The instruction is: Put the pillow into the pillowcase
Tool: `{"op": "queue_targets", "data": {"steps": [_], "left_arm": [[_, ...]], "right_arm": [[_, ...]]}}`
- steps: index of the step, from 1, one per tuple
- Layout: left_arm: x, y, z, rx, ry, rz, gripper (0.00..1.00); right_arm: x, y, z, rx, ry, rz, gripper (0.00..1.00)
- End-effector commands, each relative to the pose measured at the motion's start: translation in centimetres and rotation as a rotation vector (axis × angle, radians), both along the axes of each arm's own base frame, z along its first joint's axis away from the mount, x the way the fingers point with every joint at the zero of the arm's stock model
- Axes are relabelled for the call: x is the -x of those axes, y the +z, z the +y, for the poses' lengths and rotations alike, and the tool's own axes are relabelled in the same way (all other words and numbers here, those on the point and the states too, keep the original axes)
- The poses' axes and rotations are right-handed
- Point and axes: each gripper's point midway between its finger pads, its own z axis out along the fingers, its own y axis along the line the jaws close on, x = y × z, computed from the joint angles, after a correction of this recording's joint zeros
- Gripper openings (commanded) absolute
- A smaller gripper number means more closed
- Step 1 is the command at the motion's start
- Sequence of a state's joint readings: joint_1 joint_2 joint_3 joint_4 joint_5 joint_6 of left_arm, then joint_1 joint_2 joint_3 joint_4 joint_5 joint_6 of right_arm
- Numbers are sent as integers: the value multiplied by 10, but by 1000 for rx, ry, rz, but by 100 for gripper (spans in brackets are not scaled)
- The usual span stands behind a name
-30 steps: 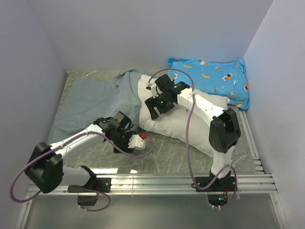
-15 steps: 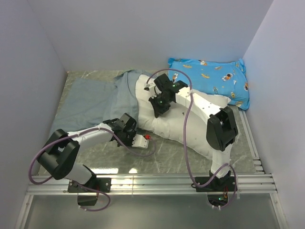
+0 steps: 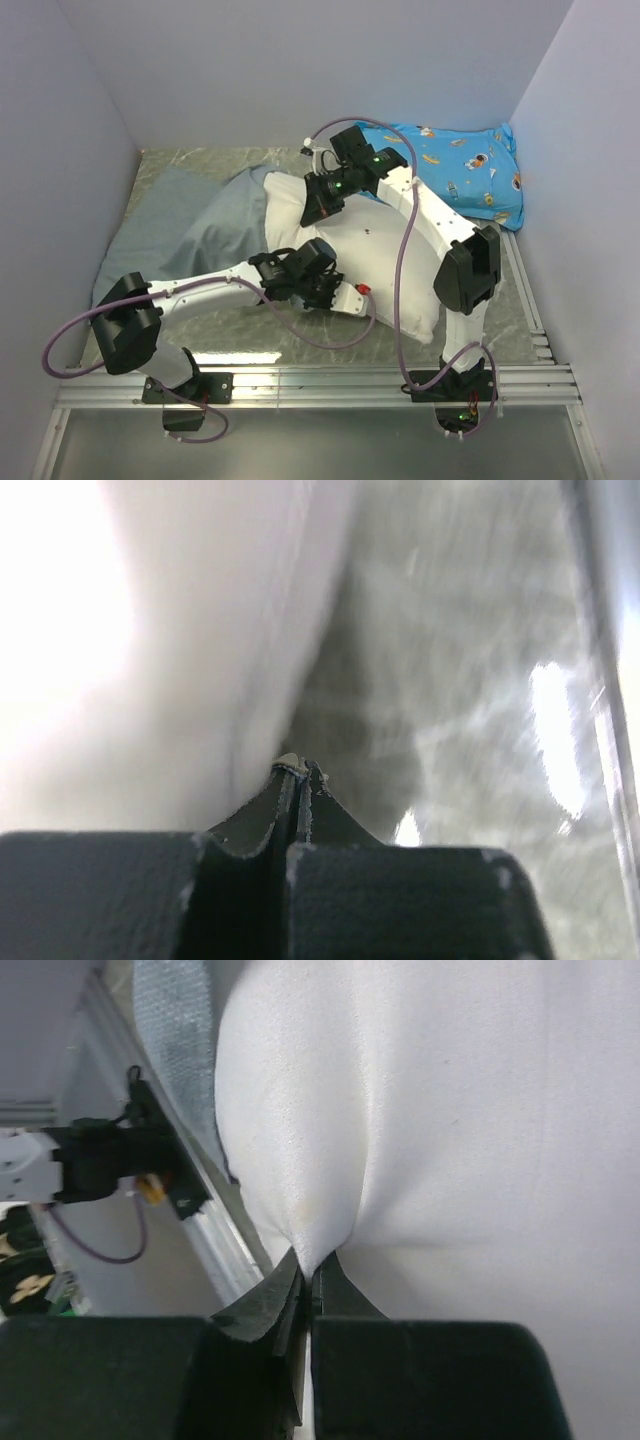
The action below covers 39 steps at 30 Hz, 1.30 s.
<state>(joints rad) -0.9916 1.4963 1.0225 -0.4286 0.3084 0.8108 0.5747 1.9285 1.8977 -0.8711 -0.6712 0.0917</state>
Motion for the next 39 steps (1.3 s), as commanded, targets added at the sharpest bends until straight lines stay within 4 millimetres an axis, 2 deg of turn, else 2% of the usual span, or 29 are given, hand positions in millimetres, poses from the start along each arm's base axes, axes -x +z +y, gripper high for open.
{"op": "queue_targets", "data": {"steps": [1,3,6,7,9,10,14,16,17,19,20,21,22,23,24,25,27,28,29,30,31,32,33,34,35,36,37,38,39], "left_arm": [[31,44,-51,207,-40,83,0],[38,39,-57,222,-33,103,0],[51,34,-53,200,-29,141,10],[55,46,-50,219,-28,153,25],[72,71,-42,237,-35,228,37],[80,98,-35,285,-58,228,46],[101,166,-8,402,-23,273,60],[91,188,8,443,89,295,63],[83,196,13,463,144,299,63],[47,213,31,530,320,322,63],[30,225,37,573,383,320,63],[-7,233,57,627,537,323,64],[-31,234,64,648,618,321,65],[-55,242,72,689,677,298,65],[-85,257,90,737,767,244,65],[-110,249,92,721,823,233,66],[-153,265,108,758,927,145,66],[-178,260,107,743,967,134,67],[-193,242,108,705,995,136,67],[-211,247,115,691,1037,78,67],[-233,223,113,641,1069,85,68],[-246,223,114,630,1071,67,68],[-258,212,121,587,1105,49,68],[-275,182,121,520,1131,77,70],[-287,189,123,520,1144,60,70],[-298,179,133,500,1185,69,70],[-305,150,135,430,1207,125,70],[-313,155,138,433,1216,118,70],[-318,146,145,411,1233,132,70]], "right_arm": [[17,4,22,-132,68,130,0],[26,-11,21,-139,87,180,0],[49,-62,7,-79,91,288,0],[53,-72,4,-61,91,298,0],[60,-91,-2,-40,103,306,0],[69,-106,-9,-16,103,331,0],[87,-123,-17,23,152,315,0],[90,-119,-21,40,168,295,12],[89,-116,-23,46,161,279,26],[82,-98,-27,44,163,176,45],[78,-81,-31,45,148,105,60],[76,-73,-33,43,143,67,66],[74,-64,-35,42,135,29,72],[70,-55,-38,45,124,-7,74],[63,-37,-45,51,100,-81,74],[57,-29,-50,55,77,-114,74],[35,-3,-59,52,0,-222,74],[20,5,-68,54,-53,-253,74],[8,11,-73,59,-95,-282,74],[-9,21,-75,60,-136,-326,74],[-25,22,-85,100,-192,-357,74],[-39,13,-88,139,-222,-363,75],[-53,21,-88,149,-253,-396,76],[-66,17,-92,188,-292,-408,77],[-76,-3,-90,224,-290,-375,79],[-85,6,-85,217,-298,-384,79],[-90,1,-81,221,-291,-368,80],[-94,-17,-74,226,-266,-323,87],[-96,-13,-69,206,-250,-305,88]]}}
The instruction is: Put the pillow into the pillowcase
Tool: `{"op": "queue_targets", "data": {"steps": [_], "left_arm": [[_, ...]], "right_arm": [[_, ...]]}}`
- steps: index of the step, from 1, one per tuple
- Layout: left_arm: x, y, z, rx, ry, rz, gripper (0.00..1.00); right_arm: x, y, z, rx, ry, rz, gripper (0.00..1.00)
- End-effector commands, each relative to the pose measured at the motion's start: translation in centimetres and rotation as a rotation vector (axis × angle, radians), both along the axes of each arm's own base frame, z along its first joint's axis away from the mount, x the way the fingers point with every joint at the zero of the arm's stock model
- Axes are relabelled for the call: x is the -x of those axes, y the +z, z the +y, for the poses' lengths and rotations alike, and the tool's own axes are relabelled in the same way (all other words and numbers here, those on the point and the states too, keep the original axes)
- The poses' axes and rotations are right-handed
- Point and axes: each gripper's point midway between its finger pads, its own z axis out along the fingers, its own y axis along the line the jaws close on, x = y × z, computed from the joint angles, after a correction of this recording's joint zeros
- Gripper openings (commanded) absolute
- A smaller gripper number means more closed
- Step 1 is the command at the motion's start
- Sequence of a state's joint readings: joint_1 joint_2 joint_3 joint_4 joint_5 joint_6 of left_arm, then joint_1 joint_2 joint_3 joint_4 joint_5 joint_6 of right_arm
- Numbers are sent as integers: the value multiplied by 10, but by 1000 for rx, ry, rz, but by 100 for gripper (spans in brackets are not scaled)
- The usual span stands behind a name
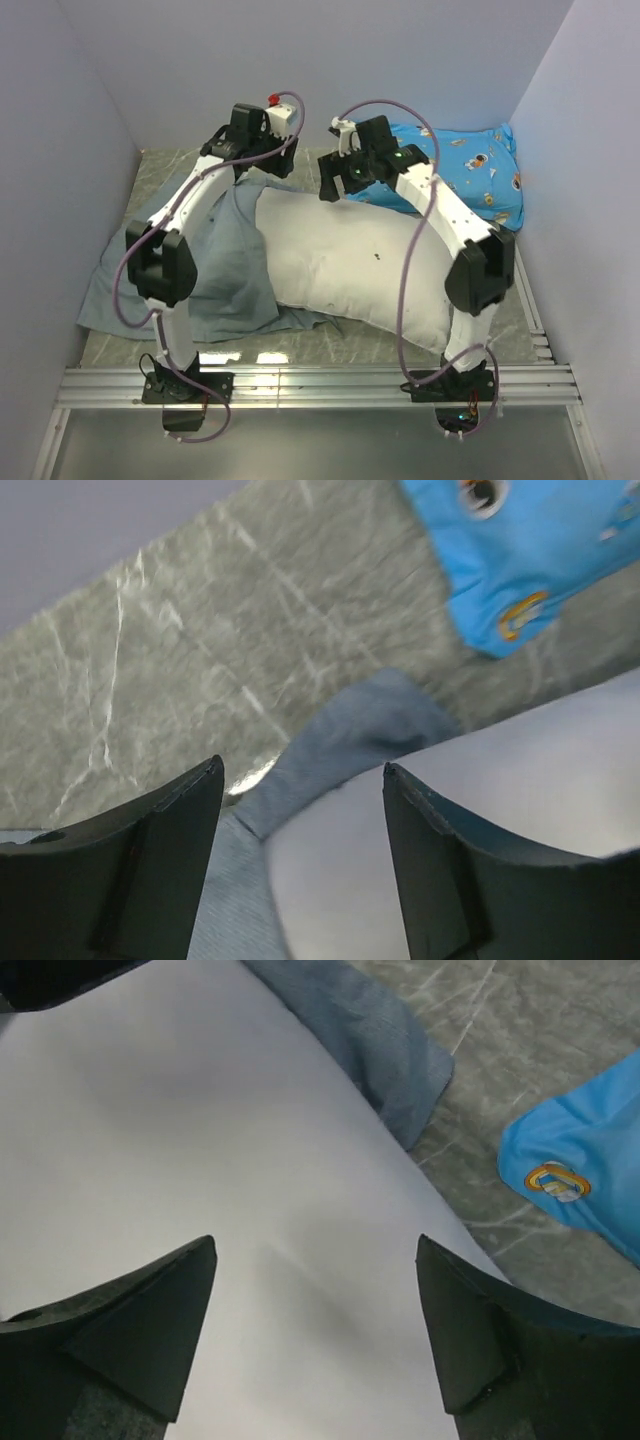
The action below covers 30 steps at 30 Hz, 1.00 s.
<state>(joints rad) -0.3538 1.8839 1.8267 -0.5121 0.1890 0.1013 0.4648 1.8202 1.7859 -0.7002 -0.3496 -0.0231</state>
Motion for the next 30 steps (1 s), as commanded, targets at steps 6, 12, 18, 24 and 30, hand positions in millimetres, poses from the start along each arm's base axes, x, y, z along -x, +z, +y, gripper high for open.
{"op": "queue_targets", "data": {"steps": [6,12,18,24,30], "left_arm": [[-1,-48,30,-77,-32,191,72],[32,-88,12,-14,-140,370,70],[35,-93,-4,80,-154,417,29],[22,-78,-8,132,-98,383,11],[29,-76,18,39,-82,374,50]], "right_arm": [[24,-65,38,33,186,230,95],[55,-76,46,16,285,222,81],[68,-70,50,-7,335,153,17],[81,-67,53,20,353,51,0],[92,-69,50,83,373,-34,0]]}}
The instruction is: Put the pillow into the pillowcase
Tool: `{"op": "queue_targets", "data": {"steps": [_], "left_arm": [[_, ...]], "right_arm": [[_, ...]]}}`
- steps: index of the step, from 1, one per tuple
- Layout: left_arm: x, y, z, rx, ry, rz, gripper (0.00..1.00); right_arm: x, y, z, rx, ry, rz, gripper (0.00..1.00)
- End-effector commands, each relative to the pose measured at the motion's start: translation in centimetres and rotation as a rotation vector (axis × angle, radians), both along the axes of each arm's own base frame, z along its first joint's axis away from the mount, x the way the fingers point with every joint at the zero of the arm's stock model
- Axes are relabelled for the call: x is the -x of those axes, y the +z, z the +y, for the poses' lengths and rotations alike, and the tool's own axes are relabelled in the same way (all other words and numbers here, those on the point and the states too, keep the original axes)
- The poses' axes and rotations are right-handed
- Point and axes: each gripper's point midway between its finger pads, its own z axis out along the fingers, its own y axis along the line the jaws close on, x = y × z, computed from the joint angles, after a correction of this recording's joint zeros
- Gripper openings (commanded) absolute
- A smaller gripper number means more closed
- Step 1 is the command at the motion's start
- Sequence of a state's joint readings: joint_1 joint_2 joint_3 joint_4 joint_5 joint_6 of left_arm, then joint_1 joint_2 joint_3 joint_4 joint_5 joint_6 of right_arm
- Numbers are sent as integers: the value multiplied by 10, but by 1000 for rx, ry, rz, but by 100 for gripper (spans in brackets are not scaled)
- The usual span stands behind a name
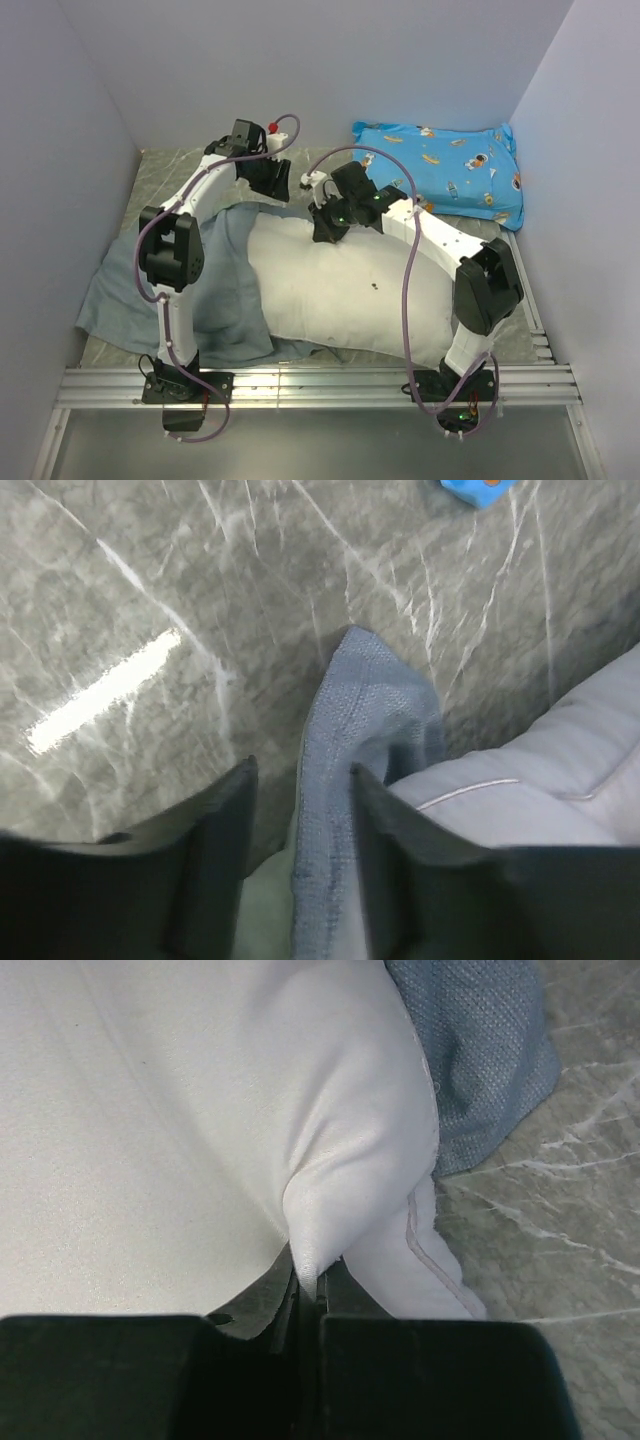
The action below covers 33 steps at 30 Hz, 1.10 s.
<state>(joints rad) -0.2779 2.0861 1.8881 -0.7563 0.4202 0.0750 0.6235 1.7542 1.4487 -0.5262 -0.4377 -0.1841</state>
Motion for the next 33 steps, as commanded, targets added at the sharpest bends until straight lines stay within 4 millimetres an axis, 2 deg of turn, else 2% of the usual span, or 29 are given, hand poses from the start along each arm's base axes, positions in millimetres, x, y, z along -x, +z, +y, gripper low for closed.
{"op": "queue_targets", "data": {"steps": [1,3,5,9,14,17,18,20,21,24,27,28,29,30,31,32,33], "left_arm": [[6,34,13,-2,-12,-58,60],[13,31,24,-13,-23,-36,69],[19,33,34,-41,-40,-36,71],[40,29,46,-68,-74,23,70],[58,21,51,-71,-94,75,64],[58,15,49,-61,-76,97,51],[57,12,48,-54,-71,104,39],[49,14,42,-19,-48,96,29],[45,14,38,0,-47,95,18],[32,36,16,128,-44,65,4],[27,69,-14,269,-81,15,0],[30,75,-23,309,-72,32,0],[40,85,-40,367,-99,53,0],[40,103,-50,403,-119,2,0],[44,109,-58,432,-122,0,0],[51,121,-69,489,-109,35,0],[53,147,-78,556,-142,-27,0]], "right_arm": [[14,5,2,25,50,-51,0],[12,5,1,38,48,-73,0],[14,3,2,47,55,-88,0],[11,0,1,67,50,-107,0],[10,0,3,74,46,-109,0],[10,3,4,68,49,-113,0],[11,4,5,65,53,-113,0],[13,8,8,58,63,-123,0],[14,10,9,51,69,-129,0],[18,18,17,31,90,-155,0],[17,27,29,23,103,-208,0],[15,28,32,22,105,-215,0],[10,39,37,3,103,-238,0],[7,44,40,-3,100,-247,0],[5,47,45,-11,102,-252,0],[0,62,51,-36,99,-280,0],[-2,69,54,-48,97,-293,0]]}}
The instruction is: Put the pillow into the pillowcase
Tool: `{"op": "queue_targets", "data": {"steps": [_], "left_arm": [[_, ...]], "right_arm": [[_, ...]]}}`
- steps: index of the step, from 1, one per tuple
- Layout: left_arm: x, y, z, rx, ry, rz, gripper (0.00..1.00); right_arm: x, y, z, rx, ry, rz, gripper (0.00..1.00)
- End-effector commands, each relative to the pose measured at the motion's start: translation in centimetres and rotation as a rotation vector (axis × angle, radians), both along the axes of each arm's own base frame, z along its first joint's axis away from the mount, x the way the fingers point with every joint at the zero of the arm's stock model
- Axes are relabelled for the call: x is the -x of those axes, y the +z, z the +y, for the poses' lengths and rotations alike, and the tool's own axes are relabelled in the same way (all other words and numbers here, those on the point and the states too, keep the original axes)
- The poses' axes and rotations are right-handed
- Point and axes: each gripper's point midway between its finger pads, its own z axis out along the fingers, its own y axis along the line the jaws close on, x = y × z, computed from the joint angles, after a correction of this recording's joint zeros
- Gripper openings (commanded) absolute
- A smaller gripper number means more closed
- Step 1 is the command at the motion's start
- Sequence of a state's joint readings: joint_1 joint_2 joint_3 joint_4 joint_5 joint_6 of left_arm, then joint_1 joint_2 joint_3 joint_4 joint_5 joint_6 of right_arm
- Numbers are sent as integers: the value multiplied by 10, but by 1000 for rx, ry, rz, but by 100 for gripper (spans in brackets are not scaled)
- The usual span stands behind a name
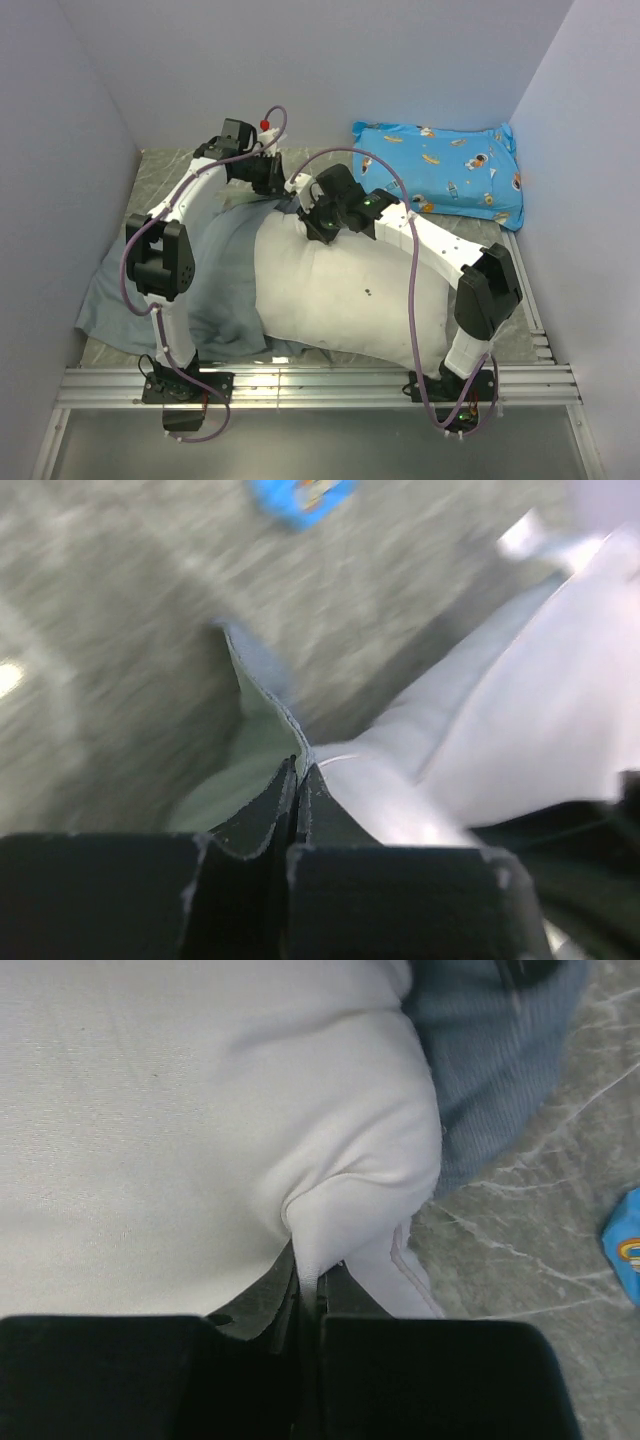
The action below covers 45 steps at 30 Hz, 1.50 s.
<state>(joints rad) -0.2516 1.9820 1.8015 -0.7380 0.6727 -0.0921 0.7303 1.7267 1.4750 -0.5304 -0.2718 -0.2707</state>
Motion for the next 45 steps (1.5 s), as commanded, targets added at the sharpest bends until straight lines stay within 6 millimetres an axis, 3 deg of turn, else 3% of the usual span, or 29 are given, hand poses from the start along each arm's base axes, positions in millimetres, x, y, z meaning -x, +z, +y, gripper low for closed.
{"op": "queue_targets", "data": {"steps": [1,3,7,11,15,20,23,24,26,28,31,32,35,36,38,43,45], "left_arm": [[20,109,-61,336,-93,-147,0],[28,134,-70,427,-59,-125,0],[32,150,-82,536,-50,-114,0],[49,155,-102,601,-78,-41,0],[68,144,-116,610,-104,19,0],[68,95,-99,573,-66,153,0],[64,70,-89,517,-107,169,2],[59,50,-88,460,-99,183,4],[65,37,-85,372,-175,156,6],[64,24,-81,328,-199,140,9],[60,18,-77,295,-238,97,13],[60,19,-76,293,-246,88,13],[59,22,-74,279,-276,29,14],[61,22,-73,279,-288,21,13],[65,27,-70,267,-319,-28,13],[72,43,-66,254,-425,-189,12],[77,51,-65,259,-459,-207,11]], "right_arm": [[-10,66,43,-158,64,-137,0],[-8,81,48,-190,75,-160,0],[13,114,54,-264,133,-199,0],[25,113,54,-258,165,-221,0],[10,112,50,-242,122,-286,0],[6,103,42,-211,96,-291,0],[8,81,24,-135,47,-256,23],[9,78,18,-118,33,-240,42],[7,80,-2,-104,-14,-173,56],[2,109,-25,-203,-46,-116,93],[-17,147,-56,-328,-142,-108,96],[-38,152,-80,-351,-210,-114,96],[-73,138,-97,-346,-283,-68,92],[-90,113,-103,-314,-314,-19,91],[-104,96,-106,-280,-287,-15,91],[-106,22,-99,-190,-67,32,95],[-107,6,-94,-189,-20,36,95]]}}
